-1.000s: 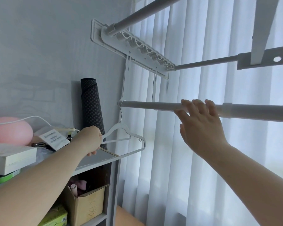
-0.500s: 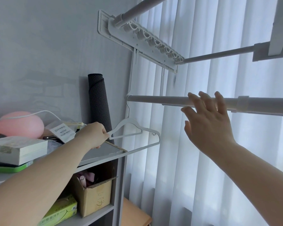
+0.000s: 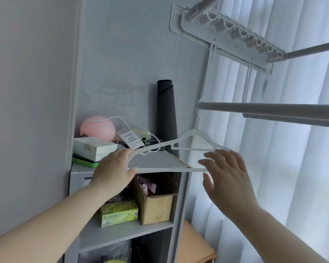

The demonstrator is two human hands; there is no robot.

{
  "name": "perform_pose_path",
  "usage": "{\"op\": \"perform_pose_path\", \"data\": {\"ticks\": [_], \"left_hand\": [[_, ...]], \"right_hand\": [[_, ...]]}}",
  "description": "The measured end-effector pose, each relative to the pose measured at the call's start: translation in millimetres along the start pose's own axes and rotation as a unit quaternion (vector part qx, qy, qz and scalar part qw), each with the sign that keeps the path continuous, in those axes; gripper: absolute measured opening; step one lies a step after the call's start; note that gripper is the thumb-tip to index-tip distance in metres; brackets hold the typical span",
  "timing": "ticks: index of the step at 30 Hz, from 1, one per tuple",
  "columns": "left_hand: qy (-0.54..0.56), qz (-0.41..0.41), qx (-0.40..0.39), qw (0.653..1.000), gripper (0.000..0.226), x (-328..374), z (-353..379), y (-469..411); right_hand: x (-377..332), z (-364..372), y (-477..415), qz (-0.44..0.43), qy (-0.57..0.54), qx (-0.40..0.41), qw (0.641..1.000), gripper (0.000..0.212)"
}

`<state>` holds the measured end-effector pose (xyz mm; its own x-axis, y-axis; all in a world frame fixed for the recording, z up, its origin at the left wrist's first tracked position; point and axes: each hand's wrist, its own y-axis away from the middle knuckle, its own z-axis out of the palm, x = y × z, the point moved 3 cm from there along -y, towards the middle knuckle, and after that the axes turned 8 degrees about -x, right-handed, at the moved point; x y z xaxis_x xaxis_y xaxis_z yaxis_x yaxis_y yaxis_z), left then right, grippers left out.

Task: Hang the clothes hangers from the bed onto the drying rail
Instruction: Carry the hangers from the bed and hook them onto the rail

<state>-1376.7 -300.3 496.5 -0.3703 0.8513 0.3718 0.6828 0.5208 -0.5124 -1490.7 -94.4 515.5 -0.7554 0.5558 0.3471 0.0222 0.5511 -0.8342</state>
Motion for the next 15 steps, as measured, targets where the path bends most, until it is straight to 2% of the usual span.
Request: {"op": "perform_pose_path", "data": {"ticks": [4, 9, 12, 13, 15], "left_hand": [[-0.002, -0.057, 0.012, 0.998, 0.035, -40.4, -23.7, 43.7], [0.017, -0.141, -0.033, 0.989, 0.021, -97.4, -61.0, 124.9], [0.032, -0.206, -0.046, 0.977, 0.015, -151.6, -86.5, 212.9], [0.039, -0.232, -0.056, 0.97, 0.015, -170.1, -96.6, 248.7], [0.061, -0.299, -0.072, 0.95, 0.024, -203.8, -118.5, 330.9]], "right_hand": [[-58.3, 19.3, 10.3, -0.058, -0.071, -0.098, 0.991, 0.018], [-144.3, -10.4, -0.1, -0.08, -0.132, -0.255, 0.955, 0.012], [-213.6, -45.2, -1.2, -0.113, -0.187, -0.273, 0.937, 0.016], [-241.5, -54.6, 1.1, -0.13, -0.215, -0.288, 0.924, 0.017], [-306.0, -65.5, 18.9, -0.182, -0.277, -0.356, 0.873, 0.026]]}}
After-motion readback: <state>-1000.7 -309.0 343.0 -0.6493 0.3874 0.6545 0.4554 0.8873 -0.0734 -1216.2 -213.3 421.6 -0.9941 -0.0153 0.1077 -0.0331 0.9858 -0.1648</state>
